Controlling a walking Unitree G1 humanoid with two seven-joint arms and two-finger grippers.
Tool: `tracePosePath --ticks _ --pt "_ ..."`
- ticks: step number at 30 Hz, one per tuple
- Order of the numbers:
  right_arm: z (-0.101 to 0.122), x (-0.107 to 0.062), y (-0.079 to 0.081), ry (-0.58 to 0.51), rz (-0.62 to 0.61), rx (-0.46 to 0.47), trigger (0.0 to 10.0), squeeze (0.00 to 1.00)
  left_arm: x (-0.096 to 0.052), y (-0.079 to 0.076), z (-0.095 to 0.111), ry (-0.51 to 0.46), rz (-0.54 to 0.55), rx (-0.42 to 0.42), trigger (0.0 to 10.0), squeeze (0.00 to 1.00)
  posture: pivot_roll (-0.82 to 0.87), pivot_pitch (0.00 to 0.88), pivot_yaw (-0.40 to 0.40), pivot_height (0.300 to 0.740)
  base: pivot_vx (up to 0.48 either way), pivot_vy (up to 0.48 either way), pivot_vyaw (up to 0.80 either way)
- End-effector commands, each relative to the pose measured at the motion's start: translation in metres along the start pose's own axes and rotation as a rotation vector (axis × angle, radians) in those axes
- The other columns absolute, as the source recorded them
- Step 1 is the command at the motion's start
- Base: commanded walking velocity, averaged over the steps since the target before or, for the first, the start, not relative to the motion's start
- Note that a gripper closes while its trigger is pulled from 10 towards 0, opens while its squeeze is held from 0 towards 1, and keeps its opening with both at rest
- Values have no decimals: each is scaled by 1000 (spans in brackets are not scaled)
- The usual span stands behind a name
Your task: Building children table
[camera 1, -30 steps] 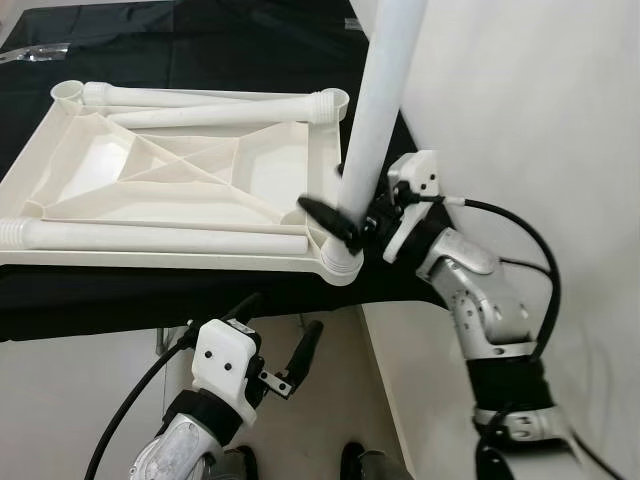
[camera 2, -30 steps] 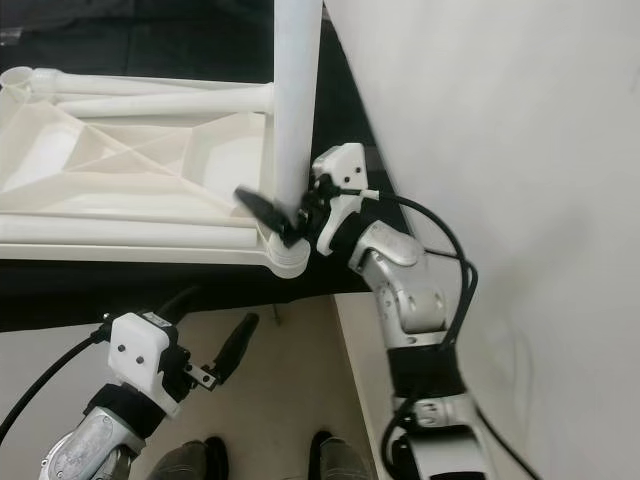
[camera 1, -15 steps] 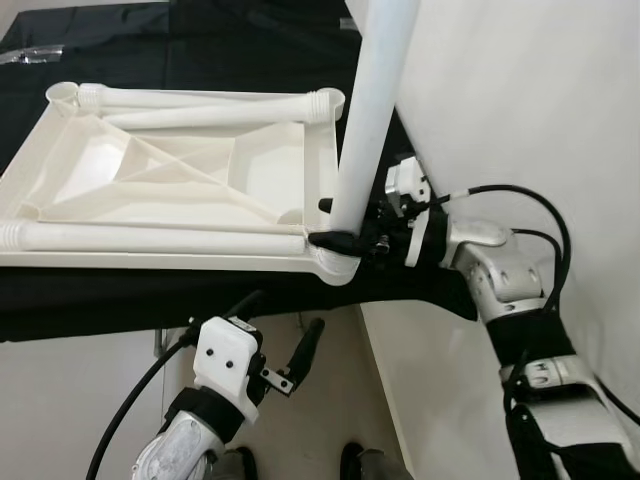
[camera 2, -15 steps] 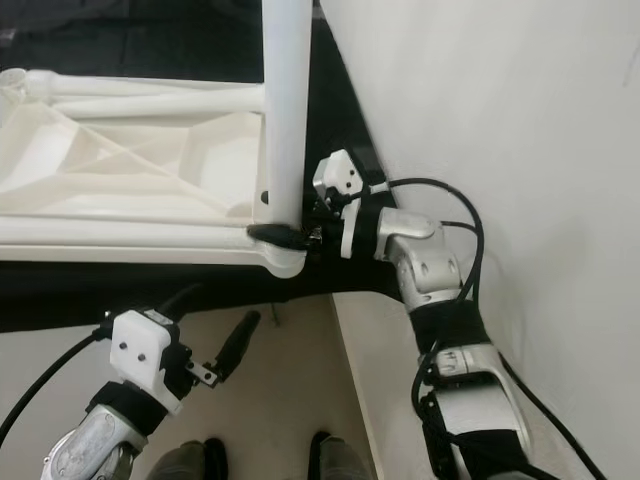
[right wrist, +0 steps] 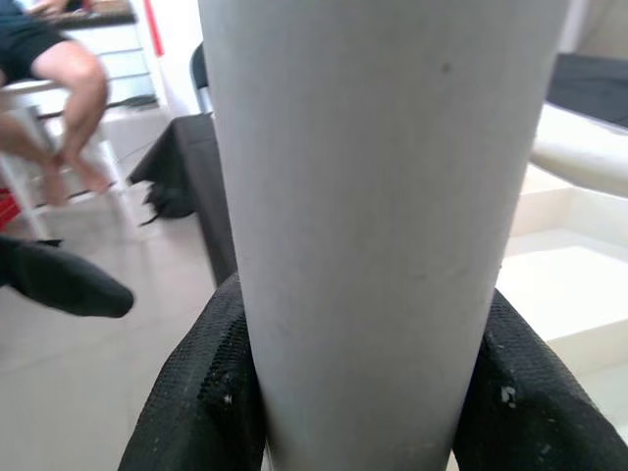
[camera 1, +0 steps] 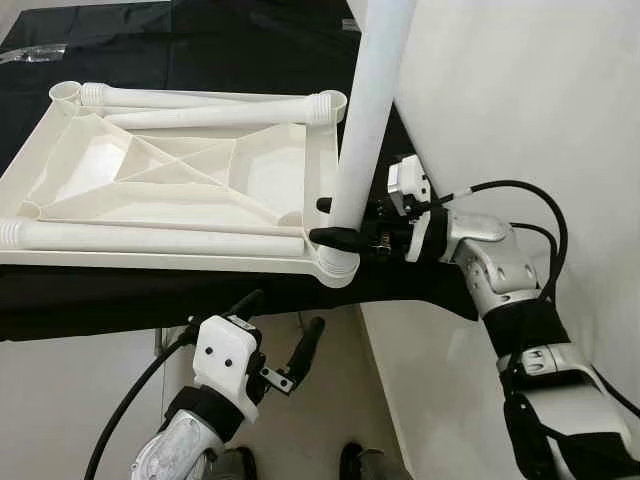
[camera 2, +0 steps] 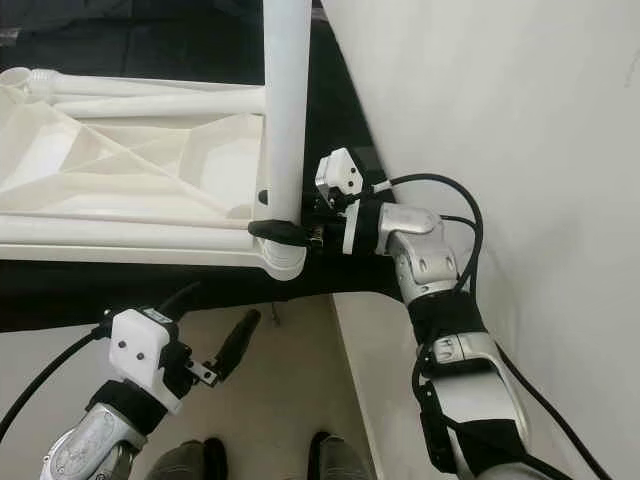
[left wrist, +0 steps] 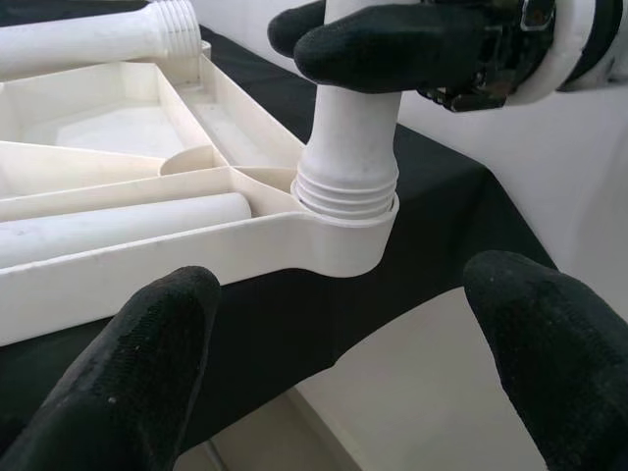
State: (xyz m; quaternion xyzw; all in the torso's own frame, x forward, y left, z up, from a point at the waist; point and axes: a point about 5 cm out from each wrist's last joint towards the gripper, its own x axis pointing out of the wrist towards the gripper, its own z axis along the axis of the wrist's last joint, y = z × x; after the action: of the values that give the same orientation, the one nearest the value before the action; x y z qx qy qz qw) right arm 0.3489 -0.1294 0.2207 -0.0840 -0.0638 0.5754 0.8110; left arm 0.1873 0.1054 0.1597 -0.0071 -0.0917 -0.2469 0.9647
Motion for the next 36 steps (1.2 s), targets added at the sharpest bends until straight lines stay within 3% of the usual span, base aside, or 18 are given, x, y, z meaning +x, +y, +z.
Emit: tracePosePath --ticks 1,3,4,5,7,8,9,11,21,22,25,26,27,29,30,31,35,36 --pt "-11 -9 0 24 -89 27 0 0 -2 -1 -7 33 3 -29 10000 0 85 231 -50 740 0 0 0" --pt "-15 -13 3 28 -196 44 0 0 -1 -1 -8 33 2 -33 10000 0 71 229 -54 740 0 0 0" --pt "-16 -15 3 4 -336 32 0 0 -1 -1 -8 33 -1 -36 10000 0 71 229 -54 740 0 0 0" --pt "-17 -16 -3 -73 -718 81 0 0 -1 0 -8 34 -5 -39 10000 0 58 234 -54 740 0 0 0" --pt "-17 -16 -3 -73 -718 81 0 0 -1 0 -8 34 -5 -39 10000 0 58 234 -54 740 0 0 0" --pt "-33 -12 30 34 -878 69 0 0 0 0 -8 34 -14 -40 10000 0 55 243 -55 740 0 0 0" --pt "-33 -12 30 34 -878 69 0 0 0 0 -8 34 -14 -40 10000 0 55 243 -55 740 0 0 0" --pt "-38 2 57 72 -832 86 0 0 1 0 -8 35 -19 -41 10000 0 47 234 -50 740 0 0 0" --pt "-38 9 63 67 -805 99 0 0 1 0 -8 35 -18 -42 10000 0 47 234 -50 740 0 0 0" --pt "-31 22 62 49 -736 110 10000 0 2 0 -9 34 -12 -49 10000 0 59 231 -61 740 0 0 0" --pt "-26 29 63 39 -683 109 10000 0 3 1 -9 33 -8 -52 10000 0 59 231 -61 740 0 0 0" --pt "-20 36 64 16 -617 112 10000 1000 4 1 -9 32 -5 -54 10000 0 60 232 -62 740 0 0 0" --pt "-20 36 64 16 -617 112 10000 1000 4 1 -9 32 -5 -54 10000 0 60 232 -62 740 0 0 0" --pt "0 45 76 -65 -345 117 10000 1000 4 0 -9 31 -4 -56 10000 0 59 231 -62 740 0 0 0" --pt "0 45 76 -65 -345 117 10000 1000 4 0 -9 31 -4 -56 10000 0 59 231 -62 740 0 0 0" --pt "10 47 79 -102 -218 104 10000 1000 4 0 -9 30 -6 -57 10000 0 61 231 -62 740 0 0 0" --pt "17 46 80 -116 -113 69 10000 1000 5 0 -9 30 -7 -59 10000 0 61 231 -63 740 0 0 0" --pt "19 46 76 -102 -50 22 10000 0 5 -1 -9 30 -7 -59 10000 0 65 232 -66 740 0 0 0"
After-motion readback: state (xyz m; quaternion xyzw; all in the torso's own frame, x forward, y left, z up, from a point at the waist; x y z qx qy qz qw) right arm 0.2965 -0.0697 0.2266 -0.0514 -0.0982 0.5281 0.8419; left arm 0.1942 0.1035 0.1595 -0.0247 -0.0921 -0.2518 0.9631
